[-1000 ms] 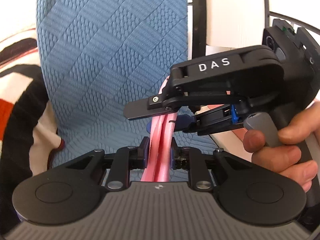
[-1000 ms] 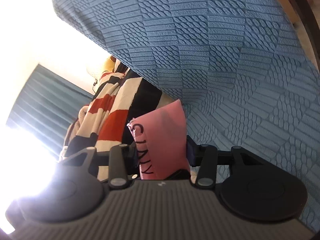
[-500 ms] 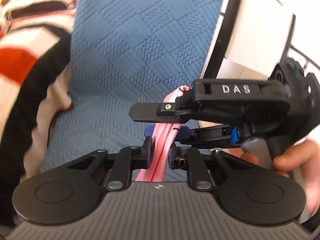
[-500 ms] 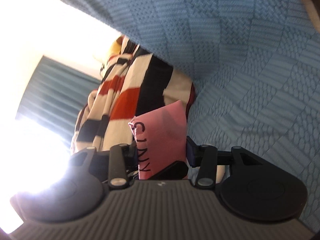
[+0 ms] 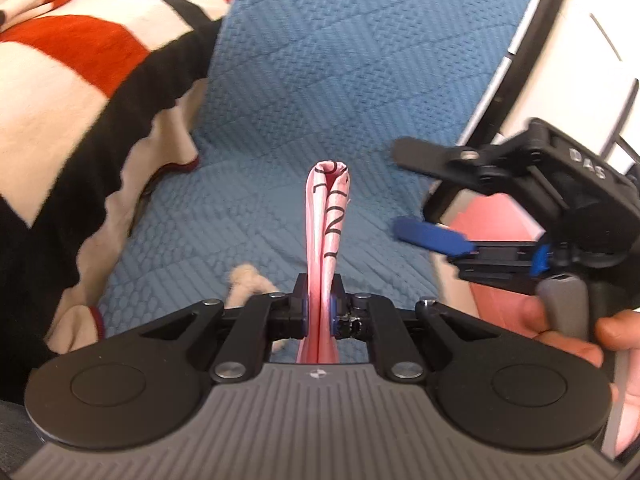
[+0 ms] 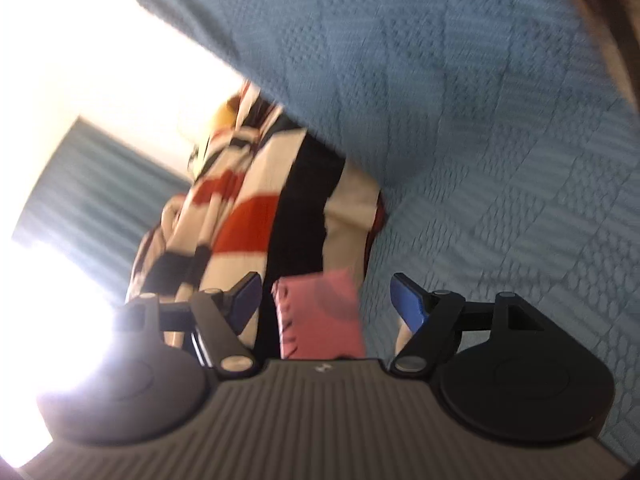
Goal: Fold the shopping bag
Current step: 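Grasp the white rope loop with the right gripper while the left gripper holds the strip, then lift the white rope loop with the right gripper over the folded pink strip's end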
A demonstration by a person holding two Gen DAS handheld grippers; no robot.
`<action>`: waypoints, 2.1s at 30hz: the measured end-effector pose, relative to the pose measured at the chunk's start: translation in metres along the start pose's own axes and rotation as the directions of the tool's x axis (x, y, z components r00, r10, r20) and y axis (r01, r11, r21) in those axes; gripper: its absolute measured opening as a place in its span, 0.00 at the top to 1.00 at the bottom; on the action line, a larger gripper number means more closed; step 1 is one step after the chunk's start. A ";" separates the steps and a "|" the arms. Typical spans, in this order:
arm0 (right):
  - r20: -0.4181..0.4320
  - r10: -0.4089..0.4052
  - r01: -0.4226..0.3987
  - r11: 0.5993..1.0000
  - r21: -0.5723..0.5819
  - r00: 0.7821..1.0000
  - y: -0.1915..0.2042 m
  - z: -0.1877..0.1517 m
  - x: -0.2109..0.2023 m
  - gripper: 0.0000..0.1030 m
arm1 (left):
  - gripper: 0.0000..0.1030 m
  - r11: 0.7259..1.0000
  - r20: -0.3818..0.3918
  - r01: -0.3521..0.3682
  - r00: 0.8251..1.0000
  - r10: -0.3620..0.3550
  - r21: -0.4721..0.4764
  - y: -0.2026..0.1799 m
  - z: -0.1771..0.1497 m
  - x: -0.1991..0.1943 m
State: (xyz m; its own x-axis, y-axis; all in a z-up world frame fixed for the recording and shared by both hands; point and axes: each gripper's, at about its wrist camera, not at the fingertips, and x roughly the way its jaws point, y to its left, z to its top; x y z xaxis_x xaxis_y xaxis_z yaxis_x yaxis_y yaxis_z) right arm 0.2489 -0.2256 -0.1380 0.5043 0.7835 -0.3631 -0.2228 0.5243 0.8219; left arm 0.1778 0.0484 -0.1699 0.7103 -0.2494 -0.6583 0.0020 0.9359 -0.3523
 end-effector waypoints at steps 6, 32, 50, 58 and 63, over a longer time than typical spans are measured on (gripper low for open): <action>-0.025 -0.156 0.155 0.987 -0.044 0.987 -0.011 0.003 0.017 0.33 | 0.89 0.997 0.026 -0.067 0.997 0.069 -0.042 0.013 0.010 0.004; -0.184 -0.430 0.228 0.740 -0.632 0.884 0.007 -0.066 0.110 0.78 | 0.89 0.982 0.027 -0.144 0.989 0.148 -0.120 0.031 0.020 0.006; -0.087 -0.448 0.372 0.823 -0.430 0.890 0.001 -0.037 0.054 0.91 | 0.88 0.992 -0.004 -0.107 0.994 0.107 -0.069 0.020 0.015 0.012; 0.006 -0.405 0.392 0.882 -0.260 0.914 0.004 -0.016 -0.004 0.91 | 0.88 0.999 -0.061 -0.050 0.997 0.050 -0.004 0.000 0.003 0.027; 0.072 -0.392 0.398 0.892 -0.214 0.917 0.010 -0.005 -0.029 0.91 | 0.88 0.998 -0.095 -0.022 0.995 0.027 0.060 -0.017 -0.006 0.035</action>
State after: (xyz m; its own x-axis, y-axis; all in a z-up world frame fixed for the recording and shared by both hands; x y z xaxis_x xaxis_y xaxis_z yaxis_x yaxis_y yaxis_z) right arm 0.2276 -0.2411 -0.1215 0.6103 0.4892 -0.6231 -0.1768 0.8508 0.4948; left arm 0.1984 0.0218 -0.1914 0.6402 -0.2461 -0.7278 0.0290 0.9544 -0.2972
